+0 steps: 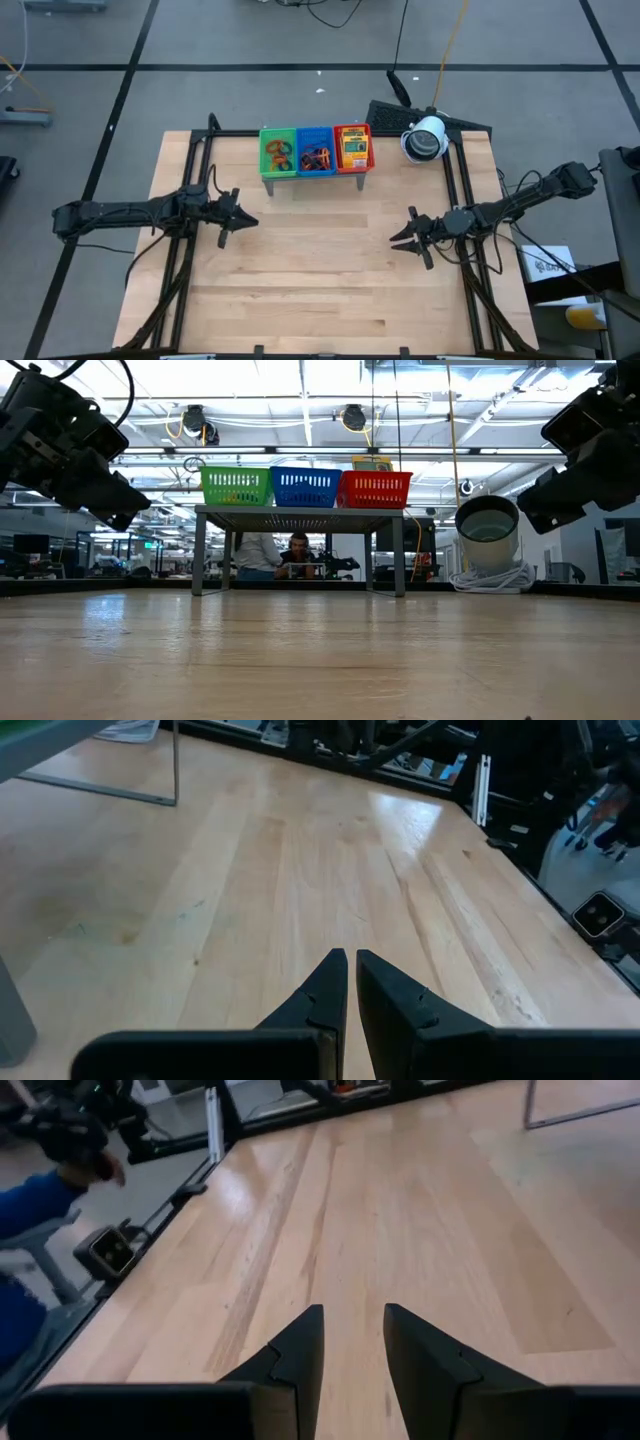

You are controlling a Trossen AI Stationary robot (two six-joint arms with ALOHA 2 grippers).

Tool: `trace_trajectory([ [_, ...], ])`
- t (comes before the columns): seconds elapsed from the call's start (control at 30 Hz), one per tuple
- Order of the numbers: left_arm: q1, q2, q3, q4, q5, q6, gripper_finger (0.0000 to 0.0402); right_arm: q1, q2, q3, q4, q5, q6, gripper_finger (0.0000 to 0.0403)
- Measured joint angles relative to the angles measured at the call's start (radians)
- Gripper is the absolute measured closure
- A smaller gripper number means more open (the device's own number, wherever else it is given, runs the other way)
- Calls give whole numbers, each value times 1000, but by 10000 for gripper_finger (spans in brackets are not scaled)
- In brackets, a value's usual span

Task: Pick & Place Office Desk Supplies
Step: Return to Home Position

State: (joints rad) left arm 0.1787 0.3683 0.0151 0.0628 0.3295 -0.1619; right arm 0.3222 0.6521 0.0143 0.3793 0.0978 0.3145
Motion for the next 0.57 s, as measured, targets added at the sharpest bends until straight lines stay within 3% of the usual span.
trace_trajectory([
  [0.57,0,0,0,0,0,1,369,0,0,0,4,5,-16,303],
])
